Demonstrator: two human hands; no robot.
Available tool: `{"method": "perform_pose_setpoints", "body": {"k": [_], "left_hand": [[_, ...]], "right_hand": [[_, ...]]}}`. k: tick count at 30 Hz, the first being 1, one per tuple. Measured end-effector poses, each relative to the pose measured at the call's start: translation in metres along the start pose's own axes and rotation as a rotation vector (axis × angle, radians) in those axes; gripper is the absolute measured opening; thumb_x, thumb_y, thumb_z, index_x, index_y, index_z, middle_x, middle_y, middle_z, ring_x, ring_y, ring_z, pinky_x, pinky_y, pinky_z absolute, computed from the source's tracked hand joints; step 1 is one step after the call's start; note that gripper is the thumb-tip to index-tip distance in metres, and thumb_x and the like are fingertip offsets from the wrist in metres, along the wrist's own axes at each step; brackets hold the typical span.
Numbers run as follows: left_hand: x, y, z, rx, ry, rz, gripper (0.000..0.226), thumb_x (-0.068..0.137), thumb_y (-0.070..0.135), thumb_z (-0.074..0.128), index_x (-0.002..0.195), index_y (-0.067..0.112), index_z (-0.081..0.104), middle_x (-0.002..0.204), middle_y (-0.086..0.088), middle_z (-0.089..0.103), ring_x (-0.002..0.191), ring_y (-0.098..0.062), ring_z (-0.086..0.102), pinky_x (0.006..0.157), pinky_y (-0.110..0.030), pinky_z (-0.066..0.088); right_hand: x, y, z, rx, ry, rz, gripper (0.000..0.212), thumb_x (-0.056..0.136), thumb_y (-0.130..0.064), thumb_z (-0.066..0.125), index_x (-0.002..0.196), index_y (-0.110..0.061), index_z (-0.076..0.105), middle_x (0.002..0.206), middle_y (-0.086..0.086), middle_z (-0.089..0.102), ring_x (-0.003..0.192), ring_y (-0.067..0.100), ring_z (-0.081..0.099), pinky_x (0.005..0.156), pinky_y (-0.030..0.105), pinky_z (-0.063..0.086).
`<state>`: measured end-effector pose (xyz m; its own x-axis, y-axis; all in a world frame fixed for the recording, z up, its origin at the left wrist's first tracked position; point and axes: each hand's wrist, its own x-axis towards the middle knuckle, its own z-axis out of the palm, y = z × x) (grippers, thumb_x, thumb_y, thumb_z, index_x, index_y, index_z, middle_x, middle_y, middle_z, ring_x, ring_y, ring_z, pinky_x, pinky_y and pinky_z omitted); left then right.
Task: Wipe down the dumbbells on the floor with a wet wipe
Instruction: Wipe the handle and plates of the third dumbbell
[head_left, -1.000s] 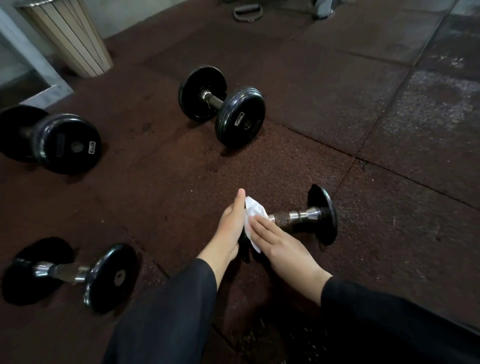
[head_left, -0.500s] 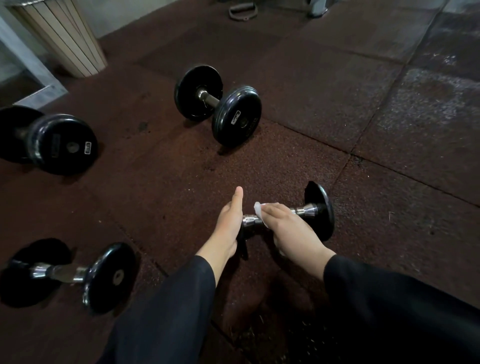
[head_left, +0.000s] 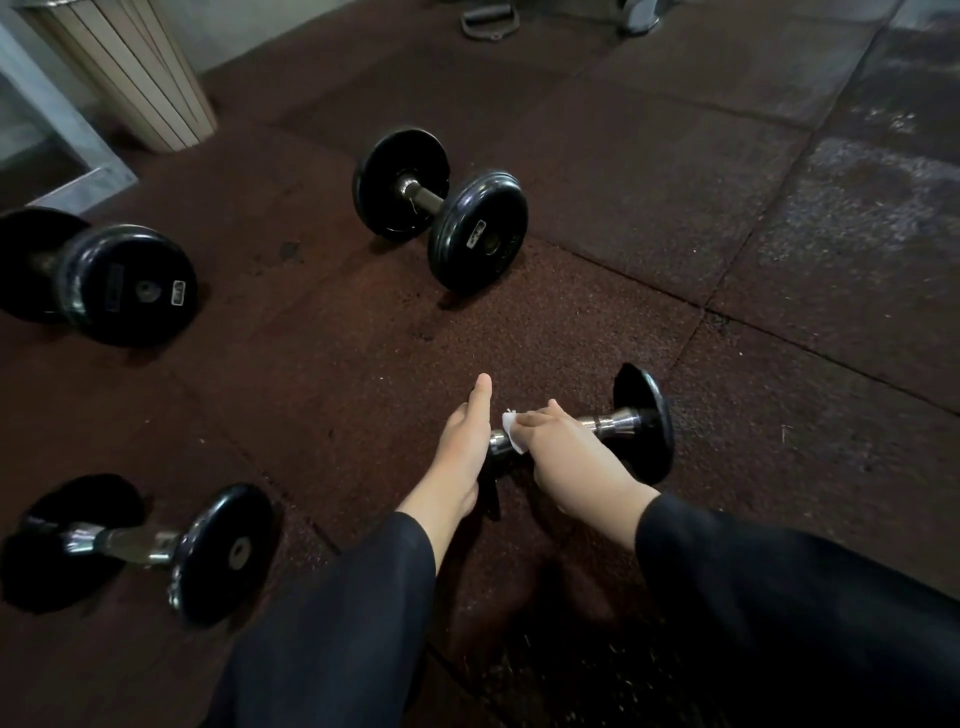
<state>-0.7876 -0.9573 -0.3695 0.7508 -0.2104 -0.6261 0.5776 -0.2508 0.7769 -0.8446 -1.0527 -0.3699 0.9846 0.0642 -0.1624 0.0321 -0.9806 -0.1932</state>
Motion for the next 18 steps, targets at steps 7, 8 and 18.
{"method": "perform_pose_setpoints", "body": {"k": [7, 8, 18], "left_hand": [[0.002, -0.001, 0.0, 0.017, 0.009, 0.003, 0.071, 0.089, 0.06, 0.041, 0.143, 0.014, 0.036, 0.146, -0.005, 0.042, 0.132, -0.022, 0.042, 0.114, -0.04, 0.03], [0.003, -0.001, 0.0, 0.015, 0.006, -0.003, 0.071, 0.089, 0.06, 0.041, 0.142, 0.014, 0.036, 0.145, -0.004, 0.043, 0.131, -0.022, 0.043, 0.113, -0.04, 0.031], [0.002, 0.0, 0.0, 0.022, -0.004, -0.011, 0.072, 0.089, 0.061, 0.039, 0.143, 0.015, 0.035, 0.146, -0.004, 0.042, 0.133, -0.022, 0.041, 0.114, -0.039, 0.029]], "right_hand": [[-0.004, 0.024, -0.024, -0.085, 0.005, 0.133, 0.05, 0.092, -0.001, 0.038, 0.142, -0.005, 0.032, 0.13, 0.007, 0.054, 0.122, 0.025, 0.047, 0.115, 0.032, 0.012], [-0.003, 0.029, -0.025, -0.118, 0.009, 0.168, 0.049, 0.093, -0.002, 0.038, 0.141, -0.005, 0.032, 0.128, 0.007, 0.055, 0.121, 0.026, 0.047, 0.114, 0.032, 0.013], [-0.025, 0.022, 0.009, -0.228, 0.221, 0.289, 0.014, 0.065, -0.002, 0.057, 0.072, 0.003, 0.068, 0.056, 0.011, 0.062, 0.056, 0.027, 0.064, 0.064, 0.035, 0.058]]}}
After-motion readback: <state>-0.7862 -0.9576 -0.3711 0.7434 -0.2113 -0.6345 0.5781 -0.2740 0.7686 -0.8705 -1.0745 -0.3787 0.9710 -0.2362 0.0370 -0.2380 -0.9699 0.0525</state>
